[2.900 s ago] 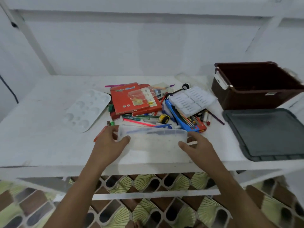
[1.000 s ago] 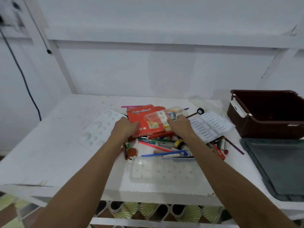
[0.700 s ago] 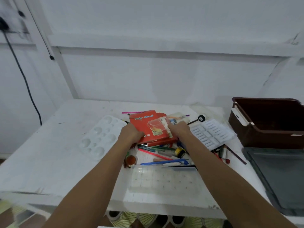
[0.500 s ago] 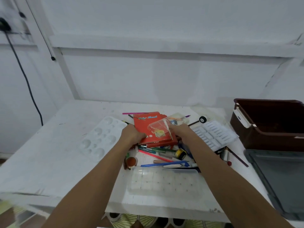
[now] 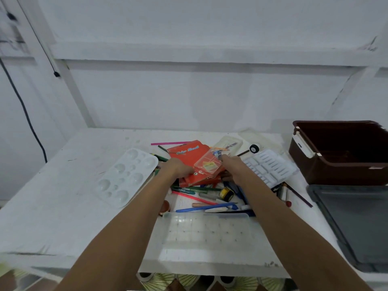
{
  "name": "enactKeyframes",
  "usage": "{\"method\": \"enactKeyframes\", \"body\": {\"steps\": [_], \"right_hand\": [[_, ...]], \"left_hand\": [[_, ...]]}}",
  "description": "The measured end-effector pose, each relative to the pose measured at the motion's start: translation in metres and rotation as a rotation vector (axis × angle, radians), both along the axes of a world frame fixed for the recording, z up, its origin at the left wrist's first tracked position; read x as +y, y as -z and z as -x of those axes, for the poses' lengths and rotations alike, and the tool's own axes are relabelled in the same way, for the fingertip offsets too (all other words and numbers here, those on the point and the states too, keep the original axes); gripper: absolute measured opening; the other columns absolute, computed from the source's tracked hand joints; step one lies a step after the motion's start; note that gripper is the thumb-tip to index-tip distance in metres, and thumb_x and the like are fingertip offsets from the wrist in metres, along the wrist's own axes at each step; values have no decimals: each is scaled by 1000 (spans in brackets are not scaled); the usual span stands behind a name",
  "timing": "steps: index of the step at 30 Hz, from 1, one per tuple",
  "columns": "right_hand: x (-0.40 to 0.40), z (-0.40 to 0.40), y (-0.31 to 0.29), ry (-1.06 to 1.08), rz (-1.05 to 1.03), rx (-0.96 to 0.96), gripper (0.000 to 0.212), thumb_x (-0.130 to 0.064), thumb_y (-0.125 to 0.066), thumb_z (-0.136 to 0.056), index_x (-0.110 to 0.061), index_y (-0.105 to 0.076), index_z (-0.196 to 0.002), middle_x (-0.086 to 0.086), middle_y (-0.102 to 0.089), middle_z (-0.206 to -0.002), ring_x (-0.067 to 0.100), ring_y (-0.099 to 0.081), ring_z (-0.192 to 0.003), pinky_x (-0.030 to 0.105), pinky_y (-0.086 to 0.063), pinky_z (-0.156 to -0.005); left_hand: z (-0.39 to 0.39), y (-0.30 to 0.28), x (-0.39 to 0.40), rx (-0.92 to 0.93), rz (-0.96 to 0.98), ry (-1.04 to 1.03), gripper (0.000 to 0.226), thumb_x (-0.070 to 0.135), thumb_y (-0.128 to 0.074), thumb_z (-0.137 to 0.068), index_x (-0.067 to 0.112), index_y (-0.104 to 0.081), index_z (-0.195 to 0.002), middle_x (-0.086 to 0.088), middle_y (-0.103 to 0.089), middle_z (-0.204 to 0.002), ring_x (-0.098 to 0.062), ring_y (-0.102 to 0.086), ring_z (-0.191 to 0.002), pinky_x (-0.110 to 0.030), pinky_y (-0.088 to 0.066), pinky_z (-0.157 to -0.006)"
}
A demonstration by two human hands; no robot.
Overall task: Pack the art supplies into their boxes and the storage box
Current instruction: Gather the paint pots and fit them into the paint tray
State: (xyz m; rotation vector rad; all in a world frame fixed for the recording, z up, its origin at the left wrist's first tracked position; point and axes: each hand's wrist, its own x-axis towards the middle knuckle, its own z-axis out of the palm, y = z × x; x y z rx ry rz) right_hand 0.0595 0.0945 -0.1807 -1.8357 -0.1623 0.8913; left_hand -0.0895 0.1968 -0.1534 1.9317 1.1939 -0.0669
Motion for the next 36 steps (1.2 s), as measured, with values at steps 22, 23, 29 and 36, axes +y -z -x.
{"method": "enactKeyframes", "body": {"steps": [22, 23, 29, 36], "right_hand": [[74, 91, -58, -328, -463, 319, 24, -4, -43, -98, 8, -58, -113, 22, -63, -113, 31, -66, -87, 37, -60, -67], [86, 101, -58, -341, -444, 324, 26, -3, -44, -98, 10, -54, -118, 21, -61, -114, 30, -65, -87, 35, -60, -66], [144, 155, -52, -506, -346, 245, 42, 1, -46, -96, 6, -31, -135, 18, -58, -104, 27, -65, -74, 35, -58, -59], [198, 195, -37, -598, -234, 180, 41, 3, -46, -95, -1, -31, -133, 17, -53, -100, 27, -59, -67, 35, -47, -58]], "left_hand": [[158, -50, 82, -793, 255, -586, 33, 6, -61, -90, 4, -55, -122, -12, -69, -101, -23, -69, -83, -37, -60, -70], [176, -49, 89, -790, 237, -619, 34, 6, -60, -90, 4, -54, -124, -12, -69, -103, -24, -69, -86, -39, -60, -73], [273, -31, 120, -804, 179, -822, 27, 2, -53, -93, 4, -55, -120, -12, -68, -95, -24, -65, -83, -40, -57, -74], [328, 5, 145, -737, 240, -910, 27, 4, -48, -95, 9, -53, -121, -14, -66, -107, -26, -63, -94, -39, -55, -73]]}}
